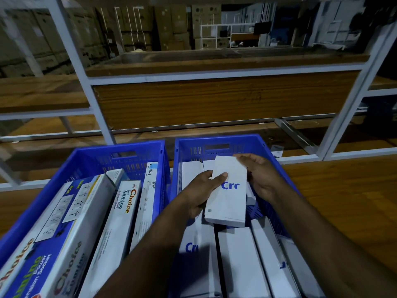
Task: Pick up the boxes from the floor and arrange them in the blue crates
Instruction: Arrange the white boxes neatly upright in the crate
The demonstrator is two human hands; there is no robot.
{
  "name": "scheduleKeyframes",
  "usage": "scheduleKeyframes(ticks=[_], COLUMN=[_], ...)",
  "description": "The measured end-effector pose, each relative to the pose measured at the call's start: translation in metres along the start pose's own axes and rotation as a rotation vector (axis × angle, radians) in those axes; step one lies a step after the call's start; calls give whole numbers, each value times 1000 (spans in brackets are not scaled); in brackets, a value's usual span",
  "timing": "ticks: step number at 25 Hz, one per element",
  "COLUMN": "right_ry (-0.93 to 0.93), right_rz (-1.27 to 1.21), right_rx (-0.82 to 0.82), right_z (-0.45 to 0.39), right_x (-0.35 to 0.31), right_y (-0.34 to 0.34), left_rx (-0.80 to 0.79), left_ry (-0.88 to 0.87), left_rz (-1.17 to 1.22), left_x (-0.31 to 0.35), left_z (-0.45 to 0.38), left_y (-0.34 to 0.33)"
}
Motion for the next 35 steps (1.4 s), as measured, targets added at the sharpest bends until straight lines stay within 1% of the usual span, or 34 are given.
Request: scheduleKeyframes(ticks=[2,4,5,6,8,9,12,14,17,20,22,25,29,32,35], right_ry=[24,31,24,9,-46,-69,-74,-70,-77,-32,-19,-23,-67,-158,-319], right_rz=[18,14,-14,-65,-177,-215,-283,-234,-66,31,23,-55,-109,-54,58], right_rx=[11,-25,-58,-90,-149,-172,-246,-218,-86,32,57,18,-80,-115,-248], right_z=[-1,-3,-4,-4,-4,-3,3,4,5,6,6,2,0,4,13], right_x=[-2,-3,-4,-5,-2,-1,-2,-4,-5,-7,-7,-2,5,11,21], right_y=[1,-1,-4,-6,-12,-15,-21,-22,-21,-10,-3,0,-5,-9,-17], left_rx=[17,70,99,97,6,-53,-165,-186,-180,-273,-294,-214,-72,48,139], left_ry=[-7,-5,11,33,48,39,7,-11,37,98,78,39,-20,-36,-59], left_rz=[-18,-24,19,117,304,356,362,322,280,297,270,223,334,354,383], left_x=[2,3,3,1,4,6,9,13,10,-1,-4,-5,2,0,1], left_z=[0,0,-1,-2,0,1,4,6,7,3,1,-3,-3,-5,-6], left_y=[0,3,6,9,5,1,-8,-16,-16,-18,-19,-15,-3,7,14])
Point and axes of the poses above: each hand's wrist, its own z-axis away from the middle knuckle, its own y-axis out of the back of the hand, x = y × z, the point moved 6 cm from there along -z, towards the middle knuckle, and after that the axes turned 11 degrees about -x, right-handed, at the moved point
